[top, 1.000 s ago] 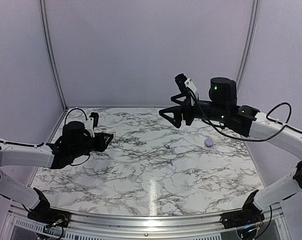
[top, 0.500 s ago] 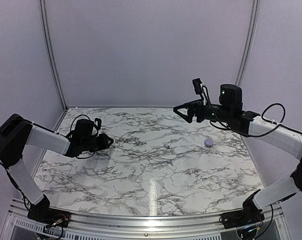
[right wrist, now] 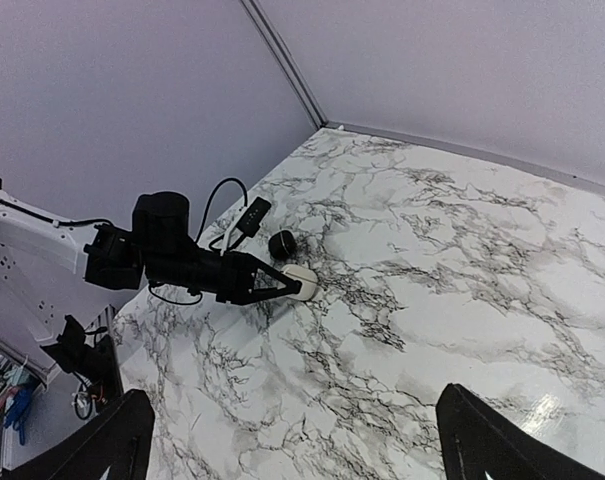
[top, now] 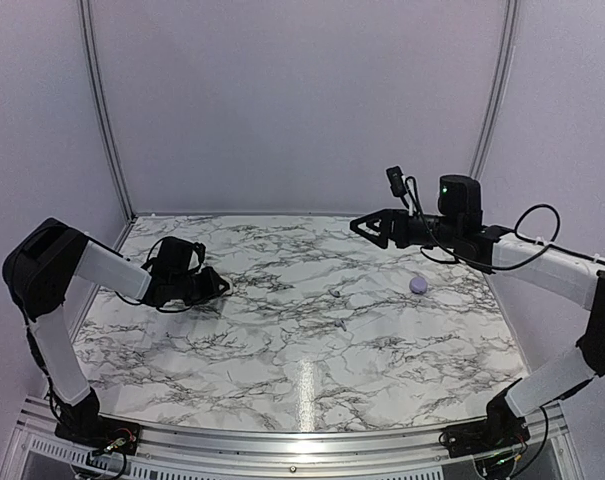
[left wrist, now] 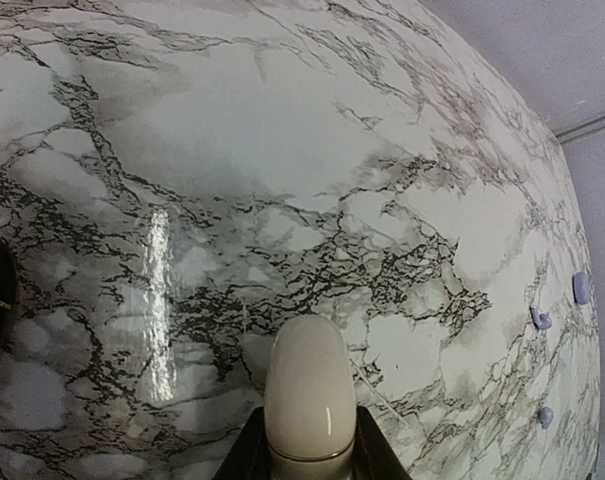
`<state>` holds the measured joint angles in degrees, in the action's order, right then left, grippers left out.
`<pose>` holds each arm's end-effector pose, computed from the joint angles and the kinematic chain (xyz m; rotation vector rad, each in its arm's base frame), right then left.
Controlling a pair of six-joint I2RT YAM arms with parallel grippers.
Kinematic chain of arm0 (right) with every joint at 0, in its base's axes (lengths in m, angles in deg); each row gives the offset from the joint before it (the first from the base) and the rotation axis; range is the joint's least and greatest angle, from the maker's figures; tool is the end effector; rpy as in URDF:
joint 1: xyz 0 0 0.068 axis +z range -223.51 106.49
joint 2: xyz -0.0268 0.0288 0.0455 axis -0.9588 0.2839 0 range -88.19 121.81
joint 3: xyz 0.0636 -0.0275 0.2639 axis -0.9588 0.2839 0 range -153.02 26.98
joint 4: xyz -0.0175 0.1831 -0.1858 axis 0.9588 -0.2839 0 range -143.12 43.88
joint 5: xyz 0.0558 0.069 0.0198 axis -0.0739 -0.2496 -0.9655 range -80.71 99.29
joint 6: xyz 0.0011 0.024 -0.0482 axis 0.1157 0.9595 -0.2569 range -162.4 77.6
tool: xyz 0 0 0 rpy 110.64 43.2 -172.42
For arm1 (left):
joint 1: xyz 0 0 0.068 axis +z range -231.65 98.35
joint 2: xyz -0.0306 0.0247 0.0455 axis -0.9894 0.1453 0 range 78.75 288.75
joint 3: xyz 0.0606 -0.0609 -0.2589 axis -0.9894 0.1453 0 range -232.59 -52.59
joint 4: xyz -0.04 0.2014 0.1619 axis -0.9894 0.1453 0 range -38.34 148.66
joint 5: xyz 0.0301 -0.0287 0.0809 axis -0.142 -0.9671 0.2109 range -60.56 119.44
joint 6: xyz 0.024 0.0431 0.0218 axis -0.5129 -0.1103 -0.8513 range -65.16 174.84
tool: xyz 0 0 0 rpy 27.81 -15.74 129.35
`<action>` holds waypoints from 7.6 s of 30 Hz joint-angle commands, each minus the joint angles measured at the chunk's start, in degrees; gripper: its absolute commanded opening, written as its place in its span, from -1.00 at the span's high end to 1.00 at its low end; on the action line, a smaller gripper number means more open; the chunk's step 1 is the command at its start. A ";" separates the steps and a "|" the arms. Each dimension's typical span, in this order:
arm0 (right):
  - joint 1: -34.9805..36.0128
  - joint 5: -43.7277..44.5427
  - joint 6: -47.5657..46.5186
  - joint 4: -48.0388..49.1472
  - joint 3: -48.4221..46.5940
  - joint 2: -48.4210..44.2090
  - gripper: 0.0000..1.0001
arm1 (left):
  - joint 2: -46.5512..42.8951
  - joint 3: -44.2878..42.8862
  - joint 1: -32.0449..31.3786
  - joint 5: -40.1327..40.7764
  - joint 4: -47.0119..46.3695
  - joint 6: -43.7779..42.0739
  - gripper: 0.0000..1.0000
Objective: Insert the wireless bluetooth earbuds into the charging case
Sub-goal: Place the charging case with the earbuds at the center of the board, then pick up the charging case from the center of the board, then pass from the right arm to the left, then pass from the left arm to the right
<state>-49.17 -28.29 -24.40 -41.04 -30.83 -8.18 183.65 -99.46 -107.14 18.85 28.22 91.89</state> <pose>0.2839 0.1521 0.3065 -0.5813 1.8704 1.1092 0.3206 -0.1601 0.1307 -0.1193 2.2794 -0.8021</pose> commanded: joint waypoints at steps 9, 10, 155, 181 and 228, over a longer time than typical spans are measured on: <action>-1.72 -4.98 0.41 -0.33 -2.06 1.72 -0.97 | 2.90 -3.89 2.33 0.70 8.23 1.51 0.43; -1.75 -4.16 -0.84 -1.63 -2.48 1.81 -0.97 | 2.60 -4.34 2.31 0.94 8.99 1.28 0.36; 35.96 45.19 -46.86 -5.61 -4.07 2.86 0.09 | -18.92 -12.88 -21.66 -18.70 8.15 -8.98 0.35; 24.06 6.16 -30.69 -8.86 -4.12 -2.45 -0.22 | -32.22 -4.17 -21.65 -23.51 8.31 -26.01 0.86; 25.63 -8.90 -25.12 -9.22 -9.39 6.01 0.25 | -33.22 -5.35 -25.49 -20.47 13.25 -34.05 0.89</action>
<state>-24.12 -36.09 -49.08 -50.31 -38.17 -2.96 150.21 -103.05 -132.34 -2.00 41.77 58.21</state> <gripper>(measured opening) 0.390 0.219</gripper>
